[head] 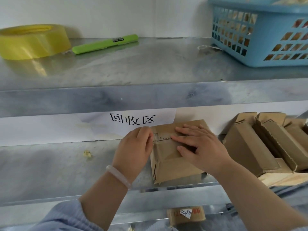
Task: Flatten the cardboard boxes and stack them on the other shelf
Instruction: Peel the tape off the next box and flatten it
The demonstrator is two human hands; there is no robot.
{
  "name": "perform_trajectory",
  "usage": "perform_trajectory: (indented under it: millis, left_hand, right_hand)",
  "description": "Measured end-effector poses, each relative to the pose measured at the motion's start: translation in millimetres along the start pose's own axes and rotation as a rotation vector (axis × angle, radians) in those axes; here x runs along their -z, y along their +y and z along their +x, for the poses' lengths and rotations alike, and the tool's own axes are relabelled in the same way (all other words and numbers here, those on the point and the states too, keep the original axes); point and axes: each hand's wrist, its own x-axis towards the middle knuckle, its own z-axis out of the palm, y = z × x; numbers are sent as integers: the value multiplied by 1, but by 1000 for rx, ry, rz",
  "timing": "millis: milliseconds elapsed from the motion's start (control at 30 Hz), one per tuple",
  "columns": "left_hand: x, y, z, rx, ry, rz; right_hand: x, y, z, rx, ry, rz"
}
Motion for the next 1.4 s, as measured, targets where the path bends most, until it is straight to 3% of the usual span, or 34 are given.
perform_trajectory:
  millis: [100,233,300,433,533,733,867,967,1067,1100,1167,1233,1400]
  left_hand:
    - [-1,-6,-3,-115,-13,-9]
    - [4,-16,-9,-182,-157,-94]
    - [6,-15,-10,-109,-188,-166]
    - [5,-8,-4,259,-215,-421]
    - [5,-9,1,362,-286,-373]
    - [6,-8,2,118,-248,-150]
    - [-9,-7,-6,42,-95,-108]
    - [-13,-12,-10,189,-80,-277]
    - [-1,-23,1,538,-204,-852]
    - [0,-29,5,586,-213,-878]
    - [-3,-38,13,529,-278,-601]
    - [-11,-37,16,508,-390,-517]
    - [-24,-35,17,788,-434,-912]
  right_hand:
    - [0,1,-1,5,-16,-17]
    - [0,0,0,-6,-24,-30]
    - [-1,-1,0,-4,-28,-37]
    - [0,0,0,3,-30,-26]
    - [1,0,-1,11,-30,-29]
    - [1,-1,-3,17,-14,-20]
    - [0,-3,-3,15,-2,-24]
    - [-1,-2,-5,25,-4,-17]
    - [-1,-3,-9,54,-4,-6]
    - [-1,-4,-10,59,5,1]
    - [-2,-8,-13,68,32,12]
    - [-3,-9,-14,69,51,29]
    - [0,-11,-2,9,57,9]
